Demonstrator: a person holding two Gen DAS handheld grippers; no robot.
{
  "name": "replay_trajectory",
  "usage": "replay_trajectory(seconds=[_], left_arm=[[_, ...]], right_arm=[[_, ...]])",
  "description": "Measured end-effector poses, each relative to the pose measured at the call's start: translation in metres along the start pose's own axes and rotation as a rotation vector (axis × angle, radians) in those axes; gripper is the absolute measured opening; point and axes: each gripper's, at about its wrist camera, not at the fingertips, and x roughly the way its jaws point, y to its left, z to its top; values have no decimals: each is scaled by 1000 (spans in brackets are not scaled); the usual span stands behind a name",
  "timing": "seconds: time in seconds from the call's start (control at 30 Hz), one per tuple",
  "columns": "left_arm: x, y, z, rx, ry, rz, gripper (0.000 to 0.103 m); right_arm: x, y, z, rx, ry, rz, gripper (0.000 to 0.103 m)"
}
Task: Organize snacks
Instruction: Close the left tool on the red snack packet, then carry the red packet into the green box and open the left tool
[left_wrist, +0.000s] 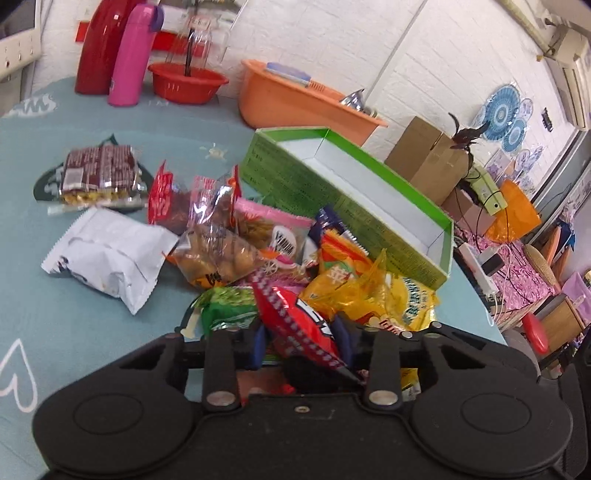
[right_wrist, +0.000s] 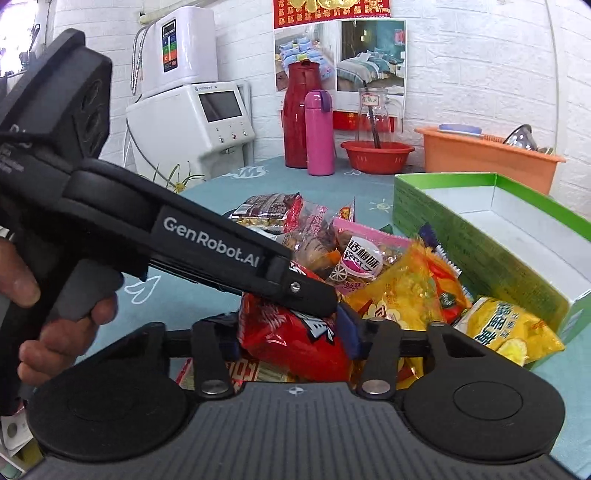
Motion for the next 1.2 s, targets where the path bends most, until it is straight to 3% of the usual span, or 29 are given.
replay_trajectory(seconds=[0.1,0.2,0.53,0.67,0.83,1.1,1.17,1.2], left_arm=[[-16,-12,5,25,-45,-10,80],[-29,-27,13,62,-91,-16,80],[-41,-92,63,210,-249,-96,79],[-9,-110,79,236,-234,-158,79],[48,-118,91,243,-162,-221,79],[117,-102,93,205,-53,-217,80],[125,-98,93,210,-52,-178,99],[127,-95,92,213,-53,-160,103]], right_arm=[[-11,5,5,-55,-38,-17,58],[-24,6,13,-80,-86,-20,55],[-69,-23,58,-156,-284,-120,55],[-73,-46,65,-187,-307,-213,55],[-62,-80,52,-189,-270,-328,55],[-30,-120,22,-144,-163,-354,55],[-15,-124,22,-138,-147,-347,55],[-7,-126,22,-137,-133,-344,56]])
